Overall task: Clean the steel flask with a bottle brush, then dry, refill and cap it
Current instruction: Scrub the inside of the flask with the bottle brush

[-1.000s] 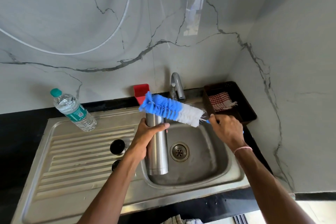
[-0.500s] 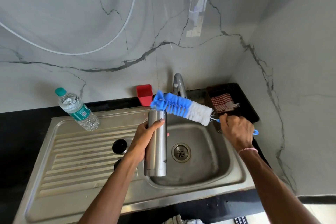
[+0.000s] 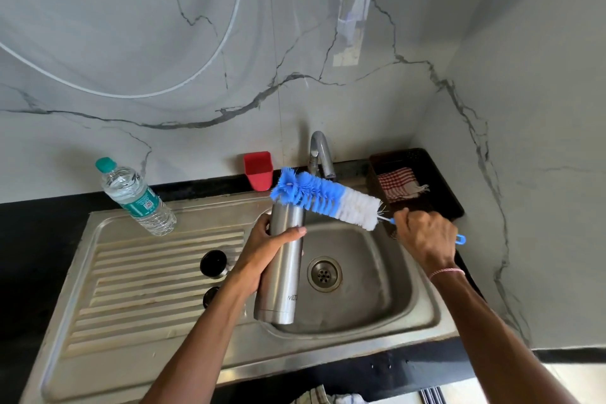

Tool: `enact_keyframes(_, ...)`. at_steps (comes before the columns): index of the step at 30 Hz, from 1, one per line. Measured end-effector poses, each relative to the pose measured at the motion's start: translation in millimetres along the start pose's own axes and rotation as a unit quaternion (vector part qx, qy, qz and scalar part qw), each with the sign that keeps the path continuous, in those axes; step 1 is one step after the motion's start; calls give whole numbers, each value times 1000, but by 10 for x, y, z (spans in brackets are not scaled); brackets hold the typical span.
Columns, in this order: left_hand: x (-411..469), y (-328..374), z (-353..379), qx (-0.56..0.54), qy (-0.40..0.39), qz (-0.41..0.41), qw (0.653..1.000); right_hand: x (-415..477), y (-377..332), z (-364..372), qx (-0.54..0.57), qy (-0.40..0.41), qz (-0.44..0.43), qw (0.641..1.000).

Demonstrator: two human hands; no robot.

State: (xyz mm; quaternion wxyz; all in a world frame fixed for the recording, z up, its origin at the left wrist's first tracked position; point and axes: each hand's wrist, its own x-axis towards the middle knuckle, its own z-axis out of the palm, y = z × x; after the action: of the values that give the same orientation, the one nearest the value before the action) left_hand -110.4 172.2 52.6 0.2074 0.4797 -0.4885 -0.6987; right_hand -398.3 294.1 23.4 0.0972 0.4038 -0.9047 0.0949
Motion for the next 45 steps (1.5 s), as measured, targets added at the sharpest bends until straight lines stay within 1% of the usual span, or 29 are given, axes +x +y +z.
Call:
enact_keyframes(2, 1, -26, 48, 6, 1, 6, 1000, -29, -77, -69, -15, 23, -3, 1000)
enact_keyframes(4, 5, -34, 163, 33, 3, 22, 999, -12, -294, -156, 6, 86, -31, 996)
enact_keyframes(5, 7, -36, 211, 46, 8, 32, 998, -3, -419, -229, 20, 101, -40, 994)
enact_keyframes(7, 0, -13, 234, 58, 25, 41, 997, 30, -522, -336, 36, 88, -40, 995)
enact_keyframes(11, -11, 1, 43, 49, 45, 40, 997, 4, -124, -206, 15, 34, -7, 999)
enact_keyframes(14, 2, -30, 30, 63, 35, 28, 997, -49, -66, -198, 43, 42, 4, 998)
enact_keyframes(16, 3, -39, 136, 63, 15, 13, 998, -53, -287, -262, 51, 66, -15, 996)
enact_keyframes(18, -2, -37, 227, 62, -1, 12, 998, -38, -513, -317, 52, 73, -31, 996)
enact_keyframes(20, 6, -43, 225, 52, -5, 24, 998, 1, -548, -329, 54, 65, -27, 996)
enact_keyframes(23, 24, -65, 55, 12, 23, 7, 1000, -45, -259, -308, 26, 52, -33, 998)
enact_keyframes(24, 20, -66, -8, -13, 30, 1, 999, -72, -140, -313, 22, 37, -35, 998)
enact_keyframes(25, 16, -67, -59, -37, 33, 0, 999, -100, -65, -331, 26, 7, -14, 1000)
enact_keyframes(26, 16, -61, -84, -50, 36, 4, 998, -112, -31, -344, 32, -30, 25, 999)
enact_keyframes(27, 14, -52, -76, -46, 37, 13, 998, -111, -39, -338, 37, -53, 57, 996)
enact_keyframes(28, 15, -43, -40, -30, 36, 22, 999, -104, -88, -332, 34, -52, 61, 996)
enact_keyframes(31, 35, -22, 130, 6, 17, 36, 999, -74, -397, -362, 52, -28, 8, 998)
enact_keyframes(32, 38, -20, 170, 9, 10, 34, 999, -55, -468, -392, 66, -15, 8, 998)
enact_keyframes(34, 44, -13, 169, 1, 9, 29, 1000, -6, -406, -345, 68, -17, 30, 997)
enact_keyframes(35, 47, -12, 135, -4, 14, 24, 1000, -2, -317, -291, 43, -41, 42, 997)
enact_keyframes(37, 59, -24, 49, -10, 20, 13, 1000, -31, -93, -216, -28, -86, 34, 995)
enact_keyframes(39, 66, -46, 19, -20, 14, 6, 1000, -29, 18, -163, -33, -100, 34, 994)
enact_keyframes(41, 67, -49, 66, -20, 9, 8, 1000, -57, -112, -216, 8, -70, 44, 997)
enact_keyframes(42, 70, -48, 106, -12, 1, 15, 1000, -53, -220, -220, 32, -32, 40, 998)
enact_keyframes(44, 82, -63, 193, 10, -25, 29, 999, -55, -462, -308, 68, 26, 11, 997)
enact_keyframes(45, 89, -67, 211, 16, -29, 33, 999, -38, -541, -358, 72, 32, -3, 997)
